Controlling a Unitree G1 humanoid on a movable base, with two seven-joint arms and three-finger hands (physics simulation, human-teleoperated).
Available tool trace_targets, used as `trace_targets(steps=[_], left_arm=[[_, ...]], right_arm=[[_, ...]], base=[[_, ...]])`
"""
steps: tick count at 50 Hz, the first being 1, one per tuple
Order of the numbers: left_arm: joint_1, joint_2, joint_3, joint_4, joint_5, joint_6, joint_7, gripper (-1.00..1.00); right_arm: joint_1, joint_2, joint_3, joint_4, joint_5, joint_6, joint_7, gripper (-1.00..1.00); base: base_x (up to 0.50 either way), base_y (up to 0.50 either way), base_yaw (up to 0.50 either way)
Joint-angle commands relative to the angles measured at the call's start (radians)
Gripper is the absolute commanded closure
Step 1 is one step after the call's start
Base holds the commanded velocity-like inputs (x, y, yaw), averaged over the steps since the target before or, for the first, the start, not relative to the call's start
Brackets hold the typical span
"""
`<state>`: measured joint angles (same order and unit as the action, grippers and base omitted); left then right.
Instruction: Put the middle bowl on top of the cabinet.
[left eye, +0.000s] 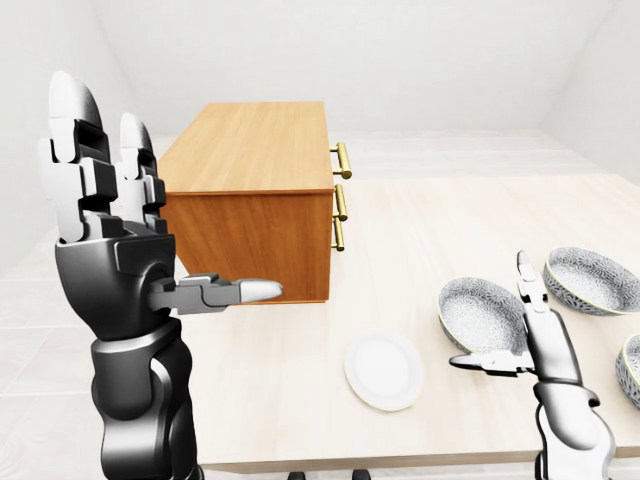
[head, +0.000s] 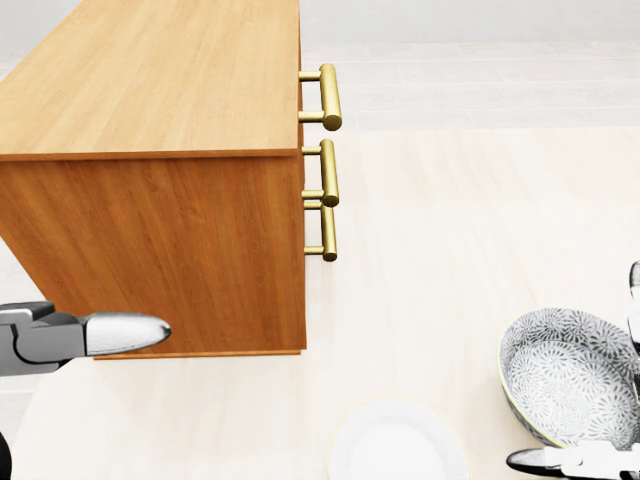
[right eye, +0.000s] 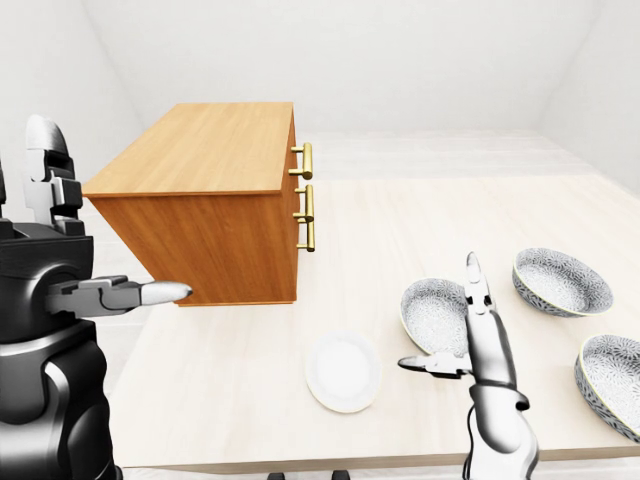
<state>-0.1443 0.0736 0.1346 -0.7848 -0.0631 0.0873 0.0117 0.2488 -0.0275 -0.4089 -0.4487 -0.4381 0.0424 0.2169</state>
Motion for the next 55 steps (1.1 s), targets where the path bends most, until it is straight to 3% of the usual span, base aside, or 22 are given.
trace_targets(steps=[1, 6, 13, 24, 32, 34, 35, 38, 39, 40, 48, 55], left_arm=[[0.0, 0.0, -0.001, 0.001, 0.005, 0.0, 0.0, -1.0], [-0.003, -0.001, 0.001, 0.003, 0.002, 0.0, 0.002, -1.0], [-0.005, 0.0, 0.001, -0.003, 0.001, 0.0, 0.004, -1.0], [0.0, -0.001, -0.003, -0.002, 0.007, 0.0, 0.001, -1.0], [0.003, -0.003, 0.001, 0.006, 0.01, 0.0, 0.001, -1.0], [0.003, -0.003, -0.001, -0.004, 0.01, 0.0, 0.003, -1.0], [-0.004, -0.021, 0.01, -0.014, -0.015, 0.0, 0.006, -1.0], [-0.006, -0.014, 0.014, -0.013, -0.019, 0.0, 0.012, -1.0], [-0.003, -0.013, 0.011, -0.007, -0.021, 0.0, 0.012, -1.0], [0.001, -0.013, 0.008, -0.004, -0.022, 0.0, 0.012, -1.0], [0.022, -0.007, -0.013, 0.025, -0.009, 0.0, 0.001, -1.0], [0.021, -0.01, -0.011, 0.024, -0.01, 0.0, -0.002, -1.0]], right_arm=[[-0.001, -0.001, 0.044, -0.064, -0.203, -0.003, -0.014, -1.0], [-0.008, -0.004, 0.065, -0.086, -0.296, 0.004, -0.008, -1.0], [-0.018, -0.013, 0.106, -0.062, -0.398, -0.018, -0.031, -1.0], [0.014, -0.021, 0.08, 0.007, -0.465, -0.044, -0.091, -1.0], [0.008, -0.007, 0.053, 0.009, -0.473, 0.004, -0.081, -1.0], [0.009, -0.016, 0.061, 0.03, -0.55, 0.003, -0.125, -1.0], [0.007, 0.005, 0.058, 0.029, -0.496, 0.027, -0.083, -1.0], [0.019, -0.002, 0.069, 0.043, -0.522, 0.028, -0.085, -1.0], [0.033, 0.003, 0.081, 0.034, -0.467, 0.004, -0.048, -1.0], [0.032, 0.005, 0.08, 0.025, -0.485, 0.014, -0.055, -1.0], [0.014, -0.035, 0.131, 0.019, -0.702, 0.002, -0.121, -1.0], [0.013, -0.035, 0.13, 0.033, -0.723, -0.008, -0.126, -1.0]], base=[[0.0, 0.0, 0.0], [0.0, 0.0, 0.0], [0.0, 0.0, 0.0], [0.0, 0.0, 0.0], [0.0, 0.0, 0.0], [0.0, 0.0, 0.0], [0.0, 0.0, 0.0], [0.0, 0.0, 0.0], [0.0, 0.0, 0.0], [0.0, 0.0, 0.0], [0.0, 0.0, 0.0], [0.0, 0.0, 0.0]])
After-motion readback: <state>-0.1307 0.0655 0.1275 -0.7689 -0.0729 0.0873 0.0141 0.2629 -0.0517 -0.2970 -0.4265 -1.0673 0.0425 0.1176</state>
